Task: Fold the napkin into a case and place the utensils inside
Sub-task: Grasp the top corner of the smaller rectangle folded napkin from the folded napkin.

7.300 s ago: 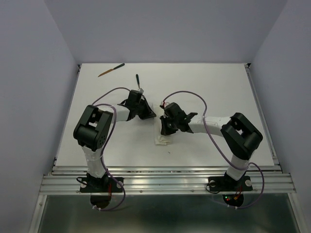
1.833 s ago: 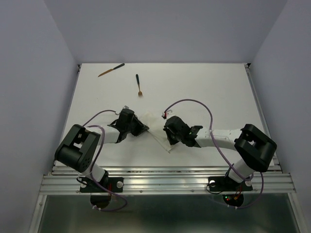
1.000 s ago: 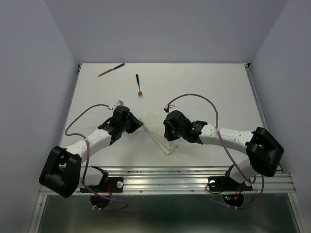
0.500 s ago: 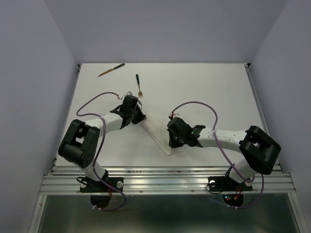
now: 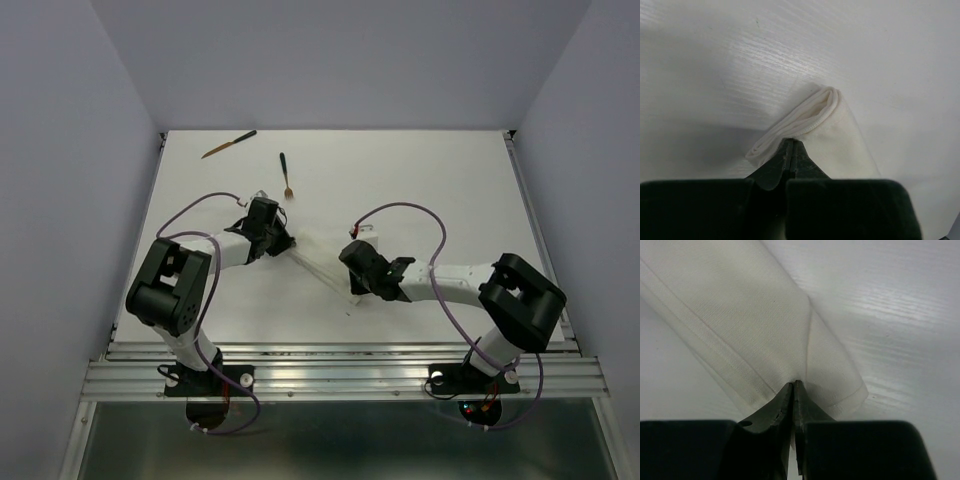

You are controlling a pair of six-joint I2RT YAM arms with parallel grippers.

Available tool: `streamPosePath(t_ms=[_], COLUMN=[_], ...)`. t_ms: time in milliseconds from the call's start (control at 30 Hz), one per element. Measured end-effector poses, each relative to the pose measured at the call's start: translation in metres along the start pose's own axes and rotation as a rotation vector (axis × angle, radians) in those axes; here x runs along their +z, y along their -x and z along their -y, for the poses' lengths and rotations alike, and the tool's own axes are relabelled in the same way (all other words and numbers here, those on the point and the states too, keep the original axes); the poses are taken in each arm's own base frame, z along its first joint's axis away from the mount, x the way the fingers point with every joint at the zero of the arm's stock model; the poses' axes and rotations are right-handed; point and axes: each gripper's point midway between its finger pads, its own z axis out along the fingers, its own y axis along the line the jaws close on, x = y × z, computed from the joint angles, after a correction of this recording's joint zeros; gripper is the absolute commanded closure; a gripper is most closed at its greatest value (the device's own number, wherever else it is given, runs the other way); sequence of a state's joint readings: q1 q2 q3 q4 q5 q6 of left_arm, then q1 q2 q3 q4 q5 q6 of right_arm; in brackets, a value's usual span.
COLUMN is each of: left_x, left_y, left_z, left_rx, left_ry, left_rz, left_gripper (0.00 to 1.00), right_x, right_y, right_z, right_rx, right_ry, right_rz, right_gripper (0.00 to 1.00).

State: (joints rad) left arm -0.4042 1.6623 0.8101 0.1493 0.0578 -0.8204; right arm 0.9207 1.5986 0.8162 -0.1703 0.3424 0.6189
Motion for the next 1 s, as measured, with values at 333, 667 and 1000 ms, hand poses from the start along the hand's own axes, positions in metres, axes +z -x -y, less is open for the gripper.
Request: streamPosePath(t_ms=[333,667,1000], left_x=[-0.008,-0.009,-0.009], left_y=[-0.008,-0.01,-0.009], left_z=[-0.004,-0.004,-0.004], left_rx=[0.004,0.012,0.02], left_ry=[-0.018,-0.021,-0.02], left_rz=[-0.013,-0.022,-0.023], left_gripper=[1.0,1.0,1.0], right_x=[0.001,-0.024,0.0], right_y=[0.017,0.039,0.007], right_z=[0.023,0.016,0.022], right_rx=[-0.097,-0.012,0.025], right_ry=[-0.092,-0.049,-0.092], right_rz=[0.066,0.112,0.013], right_gripper=[0.87,0.87,0.87])
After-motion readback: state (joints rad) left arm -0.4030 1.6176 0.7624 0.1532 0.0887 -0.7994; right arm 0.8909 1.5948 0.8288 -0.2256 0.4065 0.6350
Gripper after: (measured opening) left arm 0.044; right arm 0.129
